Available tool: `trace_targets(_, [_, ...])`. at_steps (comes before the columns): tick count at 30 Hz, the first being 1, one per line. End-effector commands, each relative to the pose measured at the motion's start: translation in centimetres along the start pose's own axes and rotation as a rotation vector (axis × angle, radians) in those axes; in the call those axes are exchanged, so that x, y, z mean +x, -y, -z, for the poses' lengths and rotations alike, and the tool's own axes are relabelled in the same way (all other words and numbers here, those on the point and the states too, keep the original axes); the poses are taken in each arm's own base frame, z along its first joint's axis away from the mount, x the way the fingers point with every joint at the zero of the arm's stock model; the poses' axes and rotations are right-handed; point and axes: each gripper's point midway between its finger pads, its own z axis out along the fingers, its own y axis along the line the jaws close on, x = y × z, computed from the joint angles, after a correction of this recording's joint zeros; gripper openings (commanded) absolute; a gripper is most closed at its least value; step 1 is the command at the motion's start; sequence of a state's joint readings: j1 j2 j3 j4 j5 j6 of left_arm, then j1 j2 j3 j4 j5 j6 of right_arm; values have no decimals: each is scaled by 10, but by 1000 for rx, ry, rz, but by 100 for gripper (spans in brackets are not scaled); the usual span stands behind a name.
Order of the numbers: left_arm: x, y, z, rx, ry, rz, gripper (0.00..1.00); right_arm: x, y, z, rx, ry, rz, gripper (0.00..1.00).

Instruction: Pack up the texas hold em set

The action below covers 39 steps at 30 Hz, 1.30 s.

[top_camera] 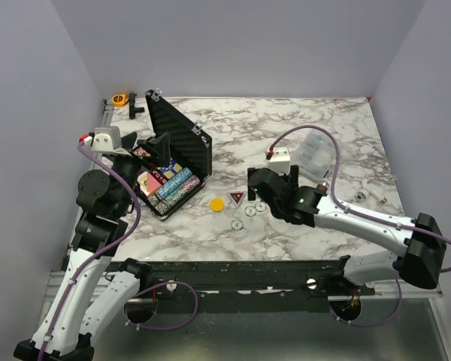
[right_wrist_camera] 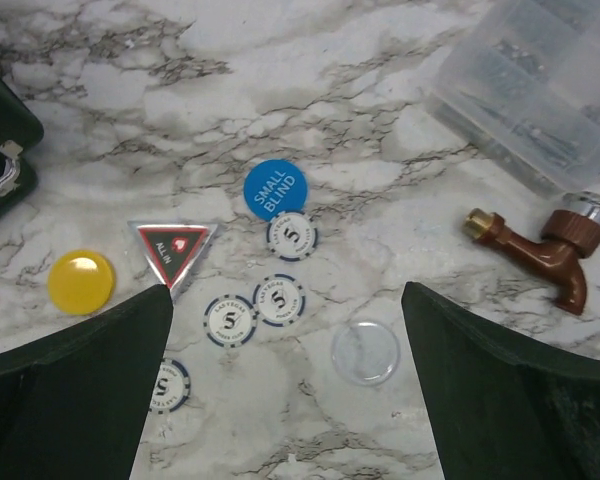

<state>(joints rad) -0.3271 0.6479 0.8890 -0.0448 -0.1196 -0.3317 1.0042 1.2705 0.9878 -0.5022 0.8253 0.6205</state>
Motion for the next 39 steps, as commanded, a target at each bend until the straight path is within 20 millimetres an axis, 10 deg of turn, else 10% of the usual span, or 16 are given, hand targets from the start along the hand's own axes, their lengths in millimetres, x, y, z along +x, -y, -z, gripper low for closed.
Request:
trace_targets(1, [-12, 0, 4, -13, 24, -29, 98, 21, -43, -18, -146, -82, 7, 100])
trace_targets(15, [-6, 8, 2, 23, 3, -15, 99, 89, -101, -58, -382, -250, 146, 100])
trace_targets(39, [12, 10, -9, 34, -59, -15, 98, 113, -97, -118, -448, -255, 263, 84])
